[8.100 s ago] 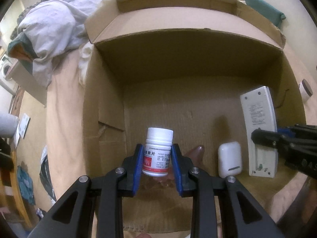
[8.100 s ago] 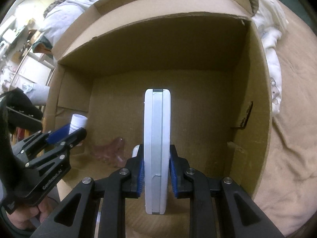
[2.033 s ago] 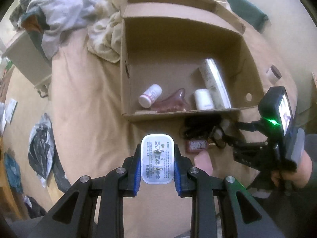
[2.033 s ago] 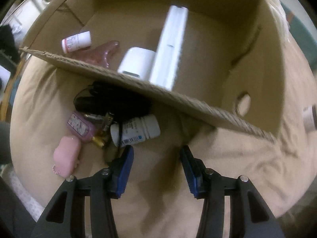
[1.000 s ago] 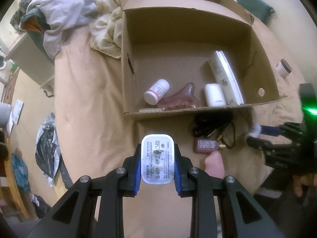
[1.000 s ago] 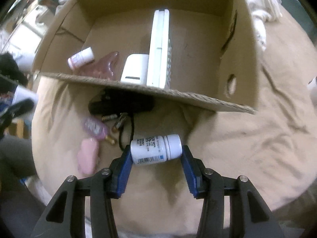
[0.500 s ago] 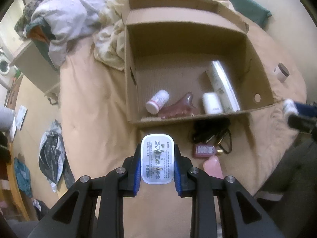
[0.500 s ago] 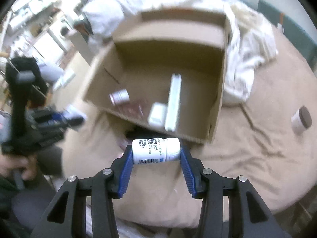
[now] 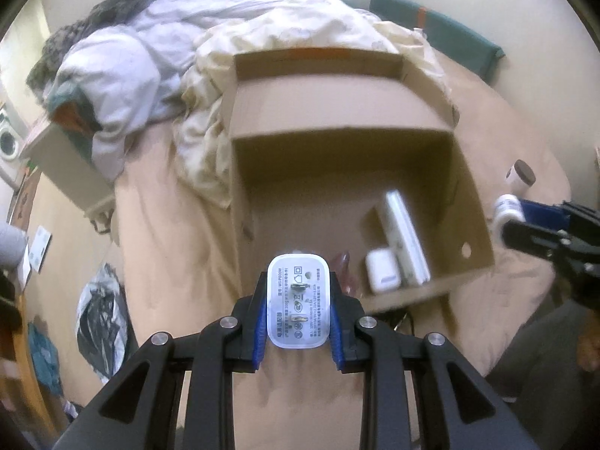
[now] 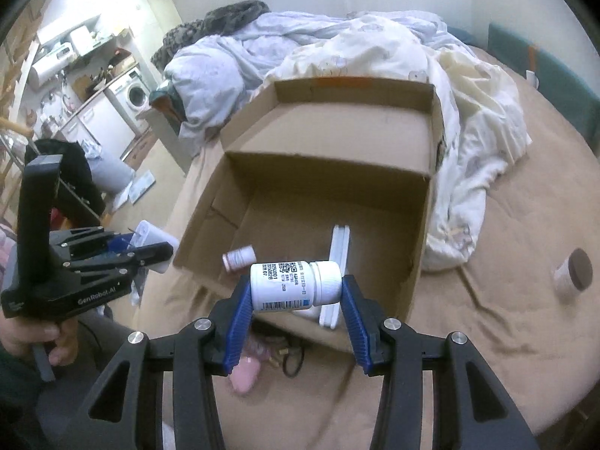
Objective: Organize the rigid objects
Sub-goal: 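Carry the charger plug and pill bottle over the box with both grippers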
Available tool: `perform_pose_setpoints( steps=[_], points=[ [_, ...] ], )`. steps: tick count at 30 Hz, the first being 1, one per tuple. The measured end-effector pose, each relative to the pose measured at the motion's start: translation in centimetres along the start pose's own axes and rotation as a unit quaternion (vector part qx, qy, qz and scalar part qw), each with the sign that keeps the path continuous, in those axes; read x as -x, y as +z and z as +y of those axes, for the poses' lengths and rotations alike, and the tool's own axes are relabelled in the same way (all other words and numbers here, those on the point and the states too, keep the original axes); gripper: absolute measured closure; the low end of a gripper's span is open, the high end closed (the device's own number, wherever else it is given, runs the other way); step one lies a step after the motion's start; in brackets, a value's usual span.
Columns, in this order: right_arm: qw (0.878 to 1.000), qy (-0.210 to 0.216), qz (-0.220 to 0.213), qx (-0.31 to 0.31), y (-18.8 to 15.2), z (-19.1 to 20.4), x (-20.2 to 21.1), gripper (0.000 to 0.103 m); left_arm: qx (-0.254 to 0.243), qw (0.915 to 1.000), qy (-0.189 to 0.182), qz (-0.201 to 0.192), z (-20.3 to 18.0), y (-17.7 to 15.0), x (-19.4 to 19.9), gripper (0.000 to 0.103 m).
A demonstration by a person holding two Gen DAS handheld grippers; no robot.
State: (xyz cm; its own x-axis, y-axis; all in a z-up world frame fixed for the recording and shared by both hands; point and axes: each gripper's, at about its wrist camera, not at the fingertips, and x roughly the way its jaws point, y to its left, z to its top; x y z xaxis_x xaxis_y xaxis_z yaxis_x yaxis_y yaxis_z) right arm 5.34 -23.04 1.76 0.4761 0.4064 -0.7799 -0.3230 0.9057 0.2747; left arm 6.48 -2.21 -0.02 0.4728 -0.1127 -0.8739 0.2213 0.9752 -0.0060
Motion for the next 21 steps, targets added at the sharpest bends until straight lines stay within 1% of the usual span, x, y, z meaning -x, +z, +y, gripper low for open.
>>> perform_pose_setpoints(
  steps=[3,6,8,9,11,16,19,21],
  points=[
    [1.0,0.016,-0.014,-0.007,0.8,-0.8,-1.2,0.054,-0.008,0.9999,-0.001,-0.008,-0.7,1.8,-0.6,0.079],
    [0.999,0.024,-0.01,-0.032,0.4,-2.2,-3.6,0.054,-0.007,0.9998,-0.002,-0.017,-0.9,2.8,-2.4,0.079],
    [0.998,0.027,0.008,-0.056,-0.1,-3.0,-5.2,0.054,0.013,0.9998,-0.012,-0.006,-0.5,2.8,-4.2,0.079],
    [0.998,0.021,0.017,-0.058,-0.3,-3.2,-5.8,0.054,0.023,0.9995,-0.02,0.002,-0.4,2.6,-5.2,0.079],
    [0.999,0.005,0.022,-0.047,-0.5,-3.2,-6.4,0.054,0.036,0.9988,-0.025,0.021,0.0,2.1,-7.1,0.079],
    [0.999,-0.003,0.036,-0.039,-0.8,-3.4,-7.7,0.054,0.035,0.9982,-0.021,0.043,-0.3,1.0,-9.6,0.079],
    [0.999,-0.005,0.041,-0.025,-0.6,-3.0,-8.3,0.054,0.032,0.9983,-0.012,0.047,-0.4,0.9,-10.3,0.079],
    [0.999,-0.004,0.047,-0.024,-0.6,-3.0,-8.6,0.054,0.037,0.998,-0.013,0.05,-0.2,0.9,-10.7,0.079]
  ],
)
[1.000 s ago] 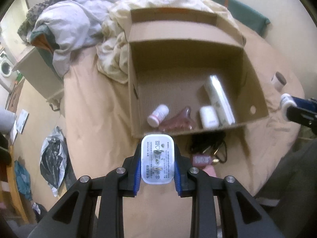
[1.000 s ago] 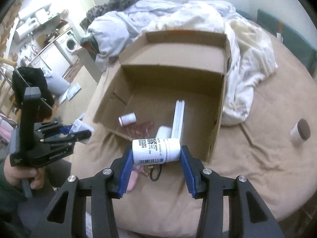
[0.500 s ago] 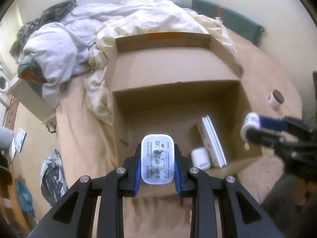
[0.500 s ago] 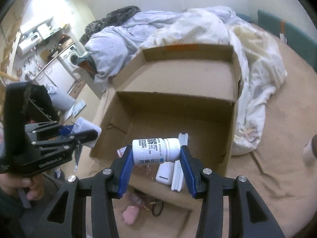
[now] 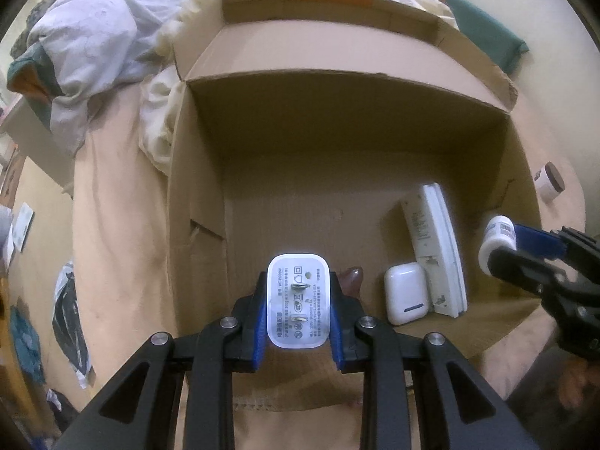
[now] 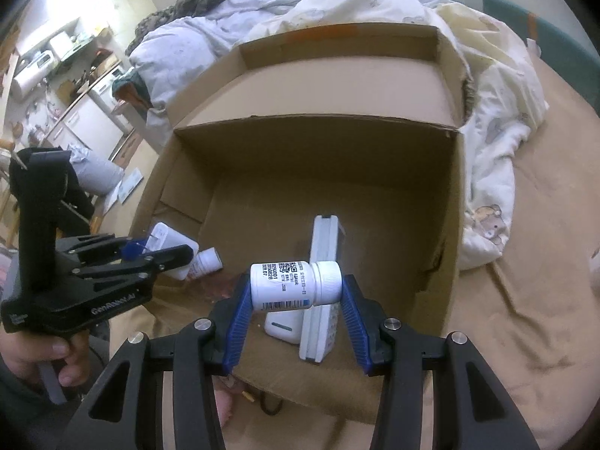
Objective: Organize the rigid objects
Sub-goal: 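Carry the charger plug and pill bottle over the box with both grippers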
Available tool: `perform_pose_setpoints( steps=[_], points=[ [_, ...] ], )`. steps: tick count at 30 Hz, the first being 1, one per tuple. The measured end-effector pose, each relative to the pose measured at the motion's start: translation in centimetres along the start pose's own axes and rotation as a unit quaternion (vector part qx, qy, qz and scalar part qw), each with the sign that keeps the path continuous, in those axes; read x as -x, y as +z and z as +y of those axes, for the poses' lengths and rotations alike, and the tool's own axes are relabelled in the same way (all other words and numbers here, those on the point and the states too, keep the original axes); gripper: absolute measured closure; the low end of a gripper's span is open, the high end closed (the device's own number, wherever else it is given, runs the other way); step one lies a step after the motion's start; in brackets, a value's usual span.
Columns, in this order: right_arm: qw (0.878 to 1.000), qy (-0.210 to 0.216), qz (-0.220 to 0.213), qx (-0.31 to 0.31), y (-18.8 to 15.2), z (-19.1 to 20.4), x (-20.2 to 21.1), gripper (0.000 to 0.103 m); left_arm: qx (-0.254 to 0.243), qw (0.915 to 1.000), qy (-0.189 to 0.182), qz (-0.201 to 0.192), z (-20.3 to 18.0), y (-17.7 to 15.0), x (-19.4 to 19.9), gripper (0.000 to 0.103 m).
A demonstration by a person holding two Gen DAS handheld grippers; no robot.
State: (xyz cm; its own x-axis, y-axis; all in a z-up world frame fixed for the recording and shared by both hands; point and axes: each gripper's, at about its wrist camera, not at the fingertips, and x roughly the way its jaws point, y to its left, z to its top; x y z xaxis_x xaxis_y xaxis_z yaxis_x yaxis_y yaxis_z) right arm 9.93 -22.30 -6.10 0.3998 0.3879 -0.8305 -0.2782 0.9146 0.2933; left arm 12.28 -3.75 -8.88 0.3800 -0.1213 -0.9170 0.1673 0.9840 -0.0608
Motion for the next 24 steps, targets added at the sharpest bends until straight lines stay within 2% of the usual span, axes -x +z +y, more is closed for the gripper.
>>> perform_pose_setpoints(
  steps=[8,18,24],
  points=[
    [0.999,-0.005,0.031,0.006,-0.7,0.2,-1.5,0.054,0.0,0.9999,0.005,0.014,0.1,0.0,-0.9,0.079],
    [0.998,-0.014,0.065,0.002,-1.0,0.2,-2.8,0.054,-0.025,0.9994,0.021,0.012,-0.5,-0.6,-1.2,0.079],
    [0.997,-0.017,0.07,0.001,-1.1,0.2,-3.0,0.054,-0.037,0.9988,0.028,0.014,-0.9,-0.7,-1.3,0.079]
  ],
)
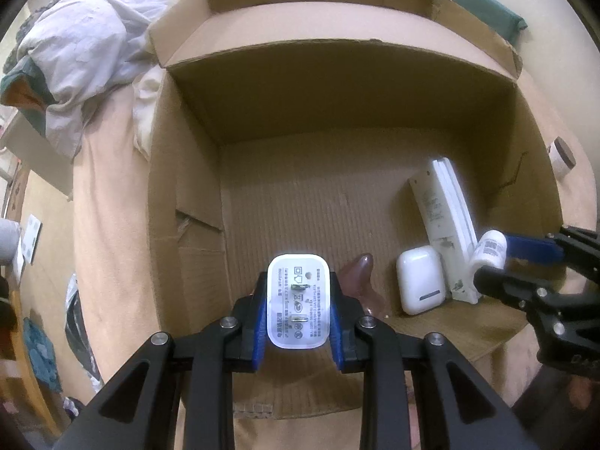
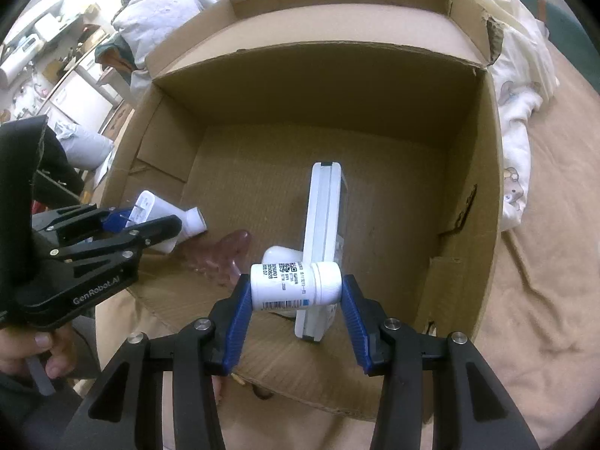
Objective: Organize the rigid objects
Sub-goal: 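Carry the charger plug and pill bottle over the box with both grippers, then lower the charger plug and pill bottle into the box and open both grippers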
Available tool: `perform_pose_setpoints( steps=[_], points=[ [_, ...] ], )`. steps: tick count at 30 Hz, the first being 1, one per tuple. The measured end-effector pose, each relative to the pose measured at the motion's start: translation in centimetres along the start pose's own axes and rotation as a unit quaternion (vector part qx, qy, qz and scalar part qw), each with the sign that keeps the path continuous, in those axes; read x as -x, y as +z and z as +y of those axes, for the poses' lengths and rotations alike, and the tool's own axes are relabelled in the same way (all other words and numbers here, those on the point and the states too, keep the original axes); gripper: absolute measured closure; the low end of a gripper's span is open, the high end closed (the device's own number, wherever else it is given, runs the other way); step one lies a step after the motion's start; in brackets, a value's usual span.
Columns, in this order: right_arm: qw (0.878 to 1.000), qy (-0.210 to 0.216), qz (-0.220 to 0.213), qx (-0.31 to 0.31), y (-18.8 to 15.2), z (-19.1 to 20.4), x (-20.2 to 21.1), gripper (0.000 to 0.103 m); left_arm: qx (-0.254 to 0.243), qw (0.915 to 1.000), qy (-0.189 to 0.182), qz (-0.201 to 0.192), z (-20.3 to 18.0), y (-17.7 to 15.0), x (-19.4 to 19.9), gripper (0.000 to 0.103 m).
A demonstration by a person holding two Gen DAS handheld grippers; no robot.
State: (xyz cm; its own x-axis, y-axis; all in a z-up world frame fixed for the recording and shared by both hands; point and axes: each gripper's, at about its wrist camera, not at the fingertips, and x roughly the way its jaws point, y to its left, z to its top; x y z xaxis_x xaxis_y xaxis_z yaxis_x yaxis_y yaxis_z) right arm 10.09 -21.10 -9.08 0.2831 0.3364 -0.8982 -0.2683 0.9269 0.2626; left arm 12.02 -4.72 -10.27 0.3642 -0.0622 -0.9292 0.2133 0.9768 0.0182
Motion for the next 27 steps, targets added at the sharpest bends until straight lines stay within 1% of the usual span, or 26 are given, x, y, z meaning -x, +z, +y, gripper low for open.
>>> perform_pose_setpoints(
  steps=[7,10,11,12,14,16,17,18,19,20,21,27],
  points=[
    [1.0,0.015,0.0,-0.009,0.1,-0.3,0.1,0.053,-0.005,1.0,0.002,0.002,-0.2,-0.1,0.2,0.079],
    [1.0,0.012,-0.005,-0.008,0.1,-0.3,0.3,0.052,-0.004,1.0,0.001,0.002,-0.1,-0.1,0.2,0.079],
    [1.0,0.011,-0.008,-0.007,0.1,-0.2,0.4,0.05,-0.003,1.0,0.0,0.003,0.0,-0.1,0.3,0.079],
    [1.0,0.009,-0.013,-0.005,0.1,-0.1,0.6,0.045,-0.003,1.0,-0.002,0.001,0.0,-0.1,0.4,0.079],
    [1.0,0.007,-0.024,0.0,0.3,0.2,1.1,0.039,-0.005,1.0,0.001,-0.004,0.0,0.0,0.6,0.079],
    [0.999,0.009,-0.037,0.002,0.4,0.3,1.6,0.035,-0.01,0.9999,0.004,-0.01,-0.2,0.1,0.9,0.078],
    [0.999,0.01,-0.042,0.002,0.5,0.3,1.8,0.029,-0.014,0.9998,0.006,-0.012,-0.4,0.2,1.0,0.07],
    [0.999,0.011,-0.05,0.001,0.6,0.3,2.1,0.021,-0.018,0.9997,0.01,-0.014,-0.6,0.2,1.2,0.053],
    [0.998,0.013,-0.057,-0.001,0.6,0.3,2.4,0.017,-0.021,0.9995,0.012,-0.021,-0.8,0.1,1.5,0.045],
    [0.998,0.015,-0.063,-0.003,0.7,0.2,2.7,0.011,-0.021,0.9993,0.013,-0.029,-0.8,0.0,1.8,0.036],
    [0.997,0.018,-0.071,-0.007,0.7,0.2,3.0,0.005,-0.018,0.9991,0.011,-0.037,-0.8,0.0,2.2,0.035],
    [0.992,0.027,-0.12,-0.025,0.9,-0.6,4.9,0.0,-0.011,0.9987,0.006,-0.05,-0.6,0.0,3.5,0.035]
  ],
)
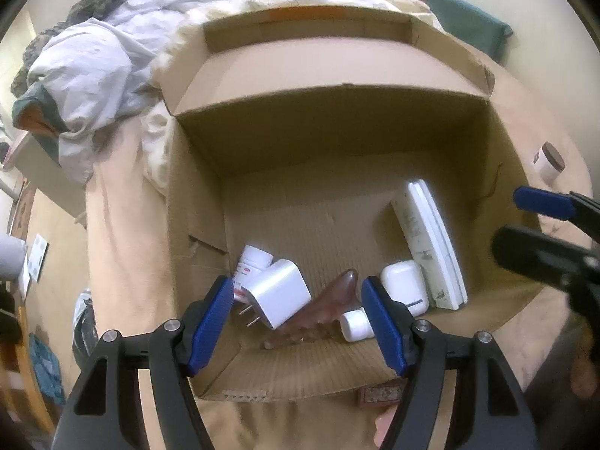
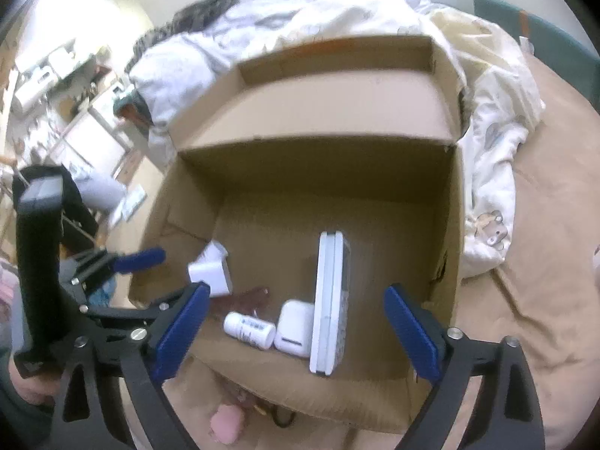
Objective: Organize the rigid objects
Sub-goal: 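Lower the charger plug and pill bottle into the box and open both grippers, then grasp the pink heart keychain on the bed with the left gripper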
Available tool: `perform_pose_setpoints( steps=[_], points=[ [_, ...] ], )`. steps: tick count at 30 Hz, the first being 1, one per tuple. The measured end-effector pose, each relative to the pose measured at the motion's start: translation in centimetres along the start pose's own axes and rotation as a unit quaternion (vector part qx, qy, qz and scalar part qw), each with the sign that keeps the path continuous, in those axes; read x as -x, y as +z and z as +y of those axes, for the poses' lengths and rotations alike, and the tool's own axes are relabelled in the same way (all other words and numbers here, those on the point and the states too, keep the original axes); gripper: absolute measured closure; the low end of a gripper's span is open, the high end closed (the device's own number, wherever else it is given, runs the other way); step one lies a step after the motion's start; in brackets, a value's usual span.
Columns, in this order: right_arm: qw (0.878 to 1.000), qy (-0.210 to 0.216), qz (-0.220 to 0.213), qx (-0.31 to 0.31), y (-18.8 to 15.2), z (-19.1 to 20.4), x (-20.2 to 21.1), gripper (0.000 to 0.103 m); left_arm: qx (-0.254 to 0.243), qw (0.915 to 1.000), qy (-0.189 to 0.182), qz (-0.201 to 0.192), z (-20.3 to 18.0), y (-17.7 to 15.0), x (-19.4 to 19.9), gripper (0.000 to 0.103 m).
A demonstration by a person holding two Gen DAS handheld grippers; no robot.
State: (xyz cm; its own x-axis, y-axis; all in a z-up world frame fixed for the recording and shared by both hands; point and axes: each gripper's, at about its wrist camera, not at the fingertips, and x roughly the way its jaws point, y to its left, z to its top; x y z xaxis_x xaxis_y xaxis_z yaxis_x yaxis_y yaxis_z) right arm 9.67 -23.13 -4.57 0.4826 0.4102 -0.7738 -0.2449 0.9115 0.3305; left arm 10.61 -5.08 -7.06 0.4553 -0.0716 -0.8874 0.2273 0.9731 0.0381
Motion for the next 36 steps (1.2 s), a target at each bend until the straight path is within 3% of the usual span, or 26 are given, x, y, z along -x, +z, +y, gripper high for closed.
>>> perform_pose_setpoints(
  steps=[15,30,36],
  points=[
    [0.999,0.0,-0.048,0.001,0.0,0.2,2.5,0.0,0.011,0.9994,0.013,-0.029,1.2,0.1,4.0,0.035],
    [0.999,0.006,-0.044,0.003,-1.7,0.5,4.4,0.0,0.018,0.9996,0.002,-0.021,0.7,-2.9,6.9,0.035],
    [0.999,0.001,-0.046,-0.003,-3.0,0.5,5.8,0.0,0.048,0.9987,-0.007,-0.017,1.6,-4.5,7.1,0.035]
  ],
)
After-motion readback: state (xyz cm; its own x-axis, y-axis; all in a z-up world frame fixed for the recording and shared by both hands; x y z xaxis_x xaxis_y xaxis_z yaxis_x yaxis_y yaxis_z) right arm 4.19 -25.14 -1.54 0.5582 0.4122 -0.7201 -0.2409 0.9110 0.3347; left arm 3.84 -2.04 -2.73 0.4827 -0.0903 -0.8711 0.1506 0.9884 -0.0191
